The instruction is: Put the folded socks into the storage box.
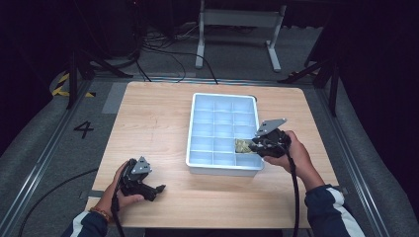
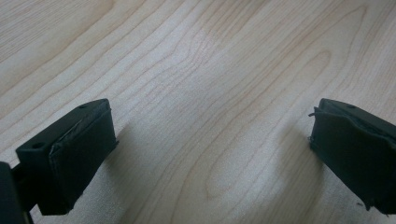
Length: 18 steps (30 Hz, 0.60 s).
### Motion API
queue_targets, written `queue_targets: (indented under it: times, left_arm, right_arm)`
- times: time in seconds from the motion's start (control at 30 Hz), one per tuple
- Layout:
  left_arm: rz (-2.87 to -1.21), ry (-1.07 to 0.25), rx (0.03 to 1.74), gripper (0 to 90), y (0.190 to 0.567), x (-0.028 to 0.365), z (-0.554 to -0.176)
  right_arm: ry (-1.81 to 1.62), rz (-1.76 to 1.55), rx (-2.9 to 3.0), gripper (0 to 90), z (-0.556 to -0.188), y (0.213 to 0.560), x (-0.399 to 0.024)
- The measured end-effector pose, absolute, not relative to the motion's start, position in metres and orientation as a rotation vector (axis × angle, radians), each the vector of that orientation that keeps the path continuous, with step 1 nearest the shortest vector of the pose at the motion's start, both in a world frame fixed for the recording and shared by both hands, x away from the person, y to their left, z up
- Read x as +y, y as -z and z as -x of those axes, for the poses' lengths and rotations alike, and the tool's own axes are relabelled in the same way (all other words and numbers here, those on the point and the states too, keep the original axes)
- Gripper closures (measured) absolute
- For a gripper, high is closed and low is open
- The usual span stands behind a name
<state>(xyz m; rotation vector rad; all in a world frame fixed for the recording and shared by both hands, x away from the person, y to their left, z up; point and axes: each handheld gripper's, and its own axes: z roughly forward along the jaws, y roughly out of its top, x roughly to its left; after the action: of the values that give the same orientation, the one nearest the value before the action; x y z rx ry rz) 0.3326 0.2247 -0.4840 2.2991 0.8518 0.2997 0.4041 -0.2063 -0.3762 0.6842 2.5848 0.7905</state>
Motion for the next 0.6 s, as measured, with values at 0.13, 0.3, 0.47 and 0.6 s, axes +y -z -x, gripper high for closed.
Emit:
queue_targets:
  times: [0.13, 0.3, 0.47, 0.6]
  left_arm:
    - [-2.297, -0.301, 0.854, 0.3, 0.484, 0.225, -0.332]
    - [-2.298, -0.302, 0.853, 0.4, 0.484, 0.225, -0.333]
    - [-2.297, -0.301, 0.855, 0.3, 0.484, 0.225, -0.332]
    - [-2.293, -0.302, 0.86, 0.4, 0.484, 0.224, -0.332]
  right_arm:
    - [-0.82, -0.687, 2.56, 62.9, -0.397, 0.376, -0.214]
    - [-0.834, -0.697, 2.537, 58.2, -0.39, 0.377, -0.223]
    - [-0.839, -0.712, 2.507, 53.7, -0.384, 0.377, -0.233]
    - [-0.847, -0.706, 2.498, 52.2, -0.379, 0.379, -0.238]
